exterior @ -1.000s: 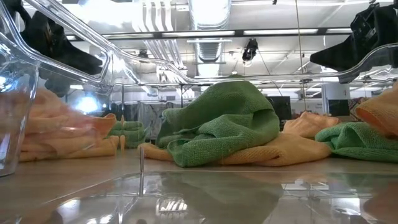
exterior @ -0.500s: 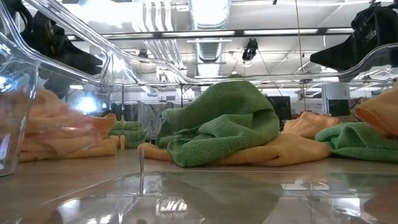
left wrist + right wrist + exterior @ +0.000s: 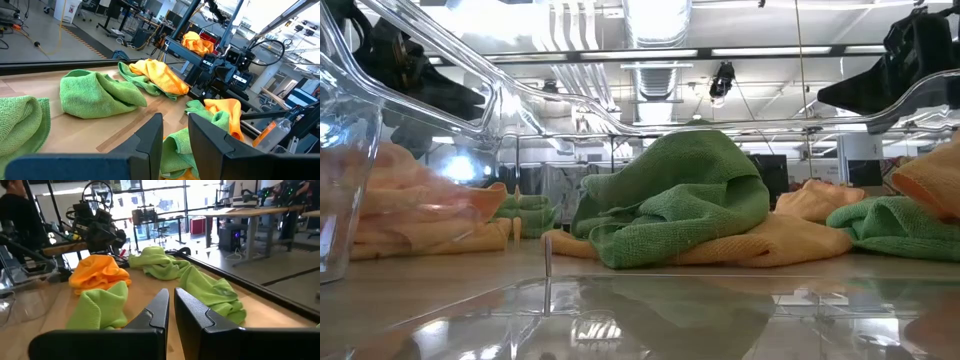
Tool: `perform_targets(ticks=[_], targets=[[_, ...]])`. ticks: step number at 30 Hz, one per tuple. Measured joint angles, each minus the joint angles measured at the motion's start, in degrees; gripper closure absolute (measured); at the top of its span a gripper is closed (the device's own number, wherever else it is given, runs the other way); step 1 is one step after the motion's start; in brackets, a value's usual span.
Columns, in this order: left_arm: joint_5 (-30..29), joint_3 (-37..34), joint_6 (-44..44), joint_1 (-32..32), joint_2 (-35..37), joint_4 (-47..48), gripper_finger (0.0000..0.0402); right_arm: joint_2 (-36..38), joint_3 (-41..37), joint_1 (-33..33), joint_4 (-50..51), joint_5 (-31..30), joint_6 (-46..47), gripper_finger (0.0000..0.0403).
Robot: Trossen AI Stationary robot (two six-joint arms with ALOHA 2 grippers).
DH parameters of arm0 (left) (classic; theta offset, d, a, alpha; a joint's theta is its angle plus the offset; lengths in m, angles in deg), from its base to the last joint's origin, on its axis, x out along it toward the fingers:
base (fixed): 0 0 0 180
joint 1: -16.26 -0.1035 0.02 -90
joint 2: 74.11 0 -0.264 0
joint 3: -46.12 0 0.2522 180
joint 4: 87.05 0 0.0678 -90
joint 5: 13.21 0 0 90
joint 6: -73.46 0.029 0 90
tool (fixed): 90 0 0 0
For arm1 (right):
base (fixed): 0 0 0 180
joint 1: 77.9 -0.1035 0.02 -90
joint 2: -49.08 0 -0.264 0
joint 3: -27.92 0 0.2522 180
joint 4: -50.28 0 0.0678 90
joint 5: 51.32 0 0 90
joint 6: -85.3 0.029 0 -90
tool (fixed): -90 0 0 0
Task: Sort microfiber towel by color & place in baskets
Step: Put the green towel into the left transparent bin
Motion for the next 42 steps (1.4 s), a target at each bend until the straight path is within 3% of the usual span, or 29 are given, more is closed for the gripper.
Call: perform_targets(ticks=[10,26,35,42], targets=[[0.00,0.00,-1.16,-0.01,-0.02,0.00,0.0324,0.00,0.00,0.00,-0.02,0.00,-0.46,0.0381],[0.02,0.00,-2.56,0.00,-0.04,-2.82,0.0324,0.00,2.85,0.00,0.26,-2.84,8.67,0.0381],[3.69,0.37,-0.56,-0.02,-0.04,-12.40,0.0324,-5.49,16.60,0.00,21.47,0.40,16.58,0.0381],[7.54,9.89,9.90,0.00,-1.69,-13.19,0.0324,-17.97,31.34,0.00,28.70,0.48,12.96,0.0381]])
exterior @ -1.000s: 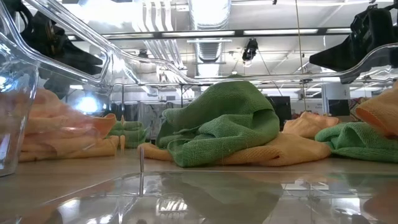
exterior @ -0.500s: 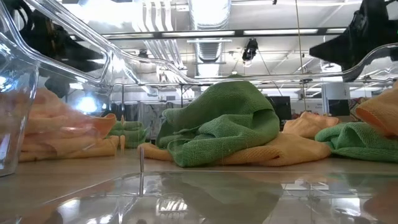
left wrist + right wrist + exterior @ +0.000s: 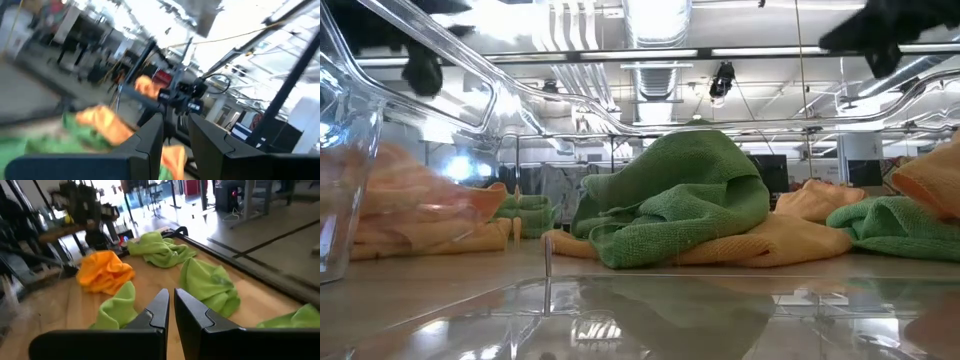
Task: Sort microfiber towel by color & place in baskets
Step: Put the green towel into the left transparent bin
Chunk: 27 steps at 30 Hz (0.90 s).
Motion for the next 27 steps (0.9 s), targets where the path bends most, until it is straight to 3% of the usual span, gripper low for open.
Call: perform_targets(ticks=[3,6,19,27], targets=[[2.17,6.38,7.22,0.00,-2.27,1.34,0.0324,-5.06,6.35,0.00,4.90,0.00,-0.94,0.0381],[4.05,14.09,11.78,0.00,-5.45,8.39,0.0324,-9.44,12.21,0.00,11.15,0.00,-0.63,0.0381],[17.19,48.51,18.04,0.00,-24.65,43.90,0.0324,-20.05,32.14,0.00,27.00,4.11,0.98,0.0381],[24.78,59.24,19.59,0.00,-30.49,55.39,0.0324,-23.99,40.51,0.00,37.06,4.19,3.62,0.0381]])
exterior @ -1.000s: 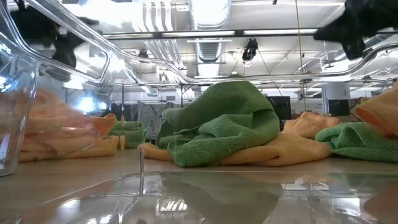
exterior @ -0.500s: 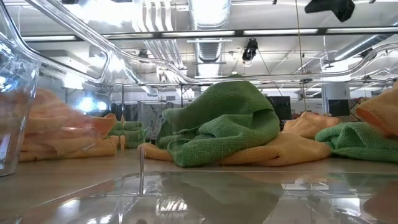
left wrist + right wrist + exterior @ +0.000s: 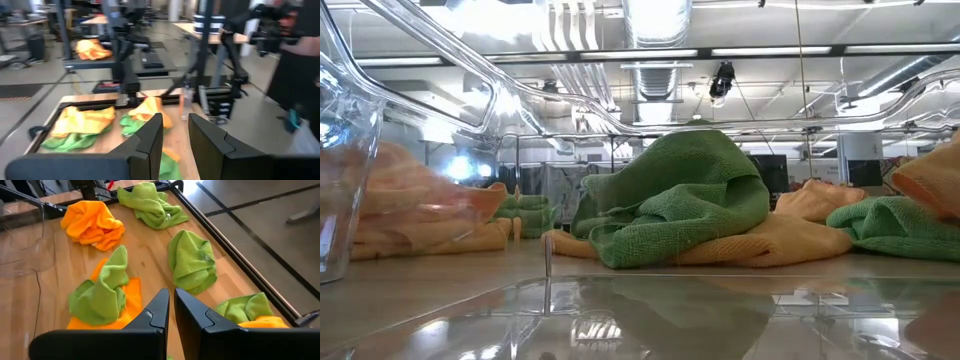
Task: Sort microfiber towel by color & place in baskets
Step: Put the green towel into the left transparent bin
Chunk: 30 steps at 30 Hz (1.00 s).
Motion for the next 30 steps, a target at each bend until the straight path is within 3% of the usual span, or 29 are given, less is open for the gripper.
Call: perform_targets(ticks=[7,19,30], targets=[[4.23,-0.72,3.19,0.00,0.49,1.45,0.0324,-1.97,1.42,0.00,0.84,0.11,0.15,0.0381],[0.79,-7.10,4.70,0.00,1.28,0.38,0.0324,-4.09,1.40,0.00,1.10,-0.13,0.43,0.0381],[-0.32,-14.36,6.53,-0.07,-2.75,-20.39,0.0324,-6.00,1.40,0.00,9.83,0.48,-0.55,0.0381]])
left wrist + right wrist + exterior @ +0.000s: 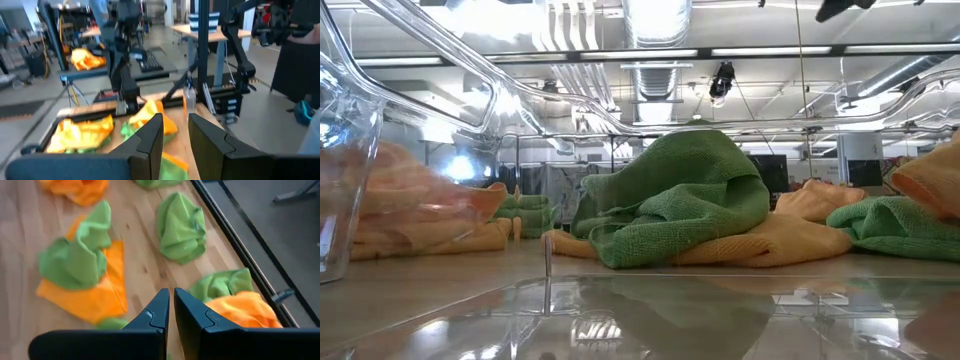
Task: Sort microfiber towel by color & place in baskets
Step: Put the green towel into the left transparent bin
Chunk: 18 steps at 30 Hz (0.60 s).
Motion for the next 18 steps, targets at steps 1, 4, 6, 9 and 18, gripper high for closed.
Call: perform_targets(ticks=[1,4,6,9,18], targets=[[0.01,-0.37,0.78,-0.10,-0.86,-1.89,0.0324,0.02,0.00,0.00,1.24,0.64,-0.01,0.0381],[0.02,-0.24,2.17,-0.93,-3.47,-4.45,0.0324,0.18,0.00,0.00,3.71,3.19,-0.01,0.0381],[0.00,0.37,2.10,-1.84,-5.12,-4.74,0.0324,0.36,0.00,0.00,4.16,4.40,-0.02,0.0381],[0.02,1.17,1.80,-3.27,-7.33,-4.67,0.0324,0.43,0.00,0.00,4.12,5.54,-0.50,0.0381],[0.08,3.92,1.78,-6.82,-12.92,-4.74,0.0324,0.45,0.00,0.00,4.12,5.77,-3.99,0.0381]])
